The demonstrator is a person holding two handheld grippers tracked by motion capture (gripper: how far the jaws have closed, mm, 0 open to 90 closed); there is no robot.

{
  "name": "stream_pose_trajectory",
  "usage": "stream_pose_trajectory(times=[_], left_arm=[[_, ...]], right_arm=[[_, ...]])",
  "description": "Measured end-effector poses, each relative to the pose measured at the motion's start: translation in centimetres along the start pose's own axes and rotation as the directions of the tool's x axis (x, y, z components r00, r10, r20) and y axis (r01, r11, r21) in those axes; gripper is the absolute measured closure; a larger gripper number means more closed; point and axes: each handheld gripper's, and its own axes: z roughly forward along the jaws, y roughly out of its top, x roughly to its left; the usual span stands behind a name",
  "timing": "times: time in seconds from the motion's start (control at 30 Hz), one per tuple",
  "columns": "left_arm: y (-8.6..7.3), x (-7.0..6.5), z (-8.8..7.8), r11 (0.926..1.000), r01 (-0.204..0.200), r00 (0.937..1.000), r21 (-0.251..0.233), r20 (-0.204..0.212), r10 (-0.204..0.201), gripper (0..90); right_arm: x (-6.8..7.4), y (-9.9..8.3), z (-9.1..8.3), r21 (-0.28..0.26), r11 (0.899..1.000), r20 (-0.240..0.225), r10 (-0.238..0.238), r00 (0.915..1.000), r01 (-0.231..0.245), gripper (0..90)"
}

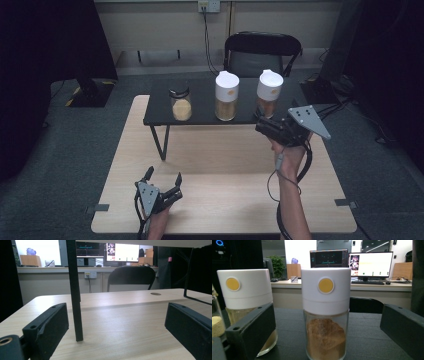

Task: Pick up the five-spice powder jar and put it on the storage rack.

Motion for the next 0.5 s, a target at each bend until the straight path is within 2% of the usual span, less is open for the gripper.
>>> stream_pose_trajectory(times=[0.07,0.5], left_arm=[[0.0,0.0,0.0,1.0,0.0,1.0,0.0,0.0,0.0,4.6],[0.0,0.0,0.0,1.0,-0.002,1.0,0.001,0.0,0.002,4.5]], right_arm=[[0.0,-0.2,-0.2,-0.023,1.0,-0.012,0.013,0.9998,-0.013,0.0],[0.7,-0.9,-1.2,-0.029,1.0,-0.021,0.008,0.9997,-0.009,0.0]])
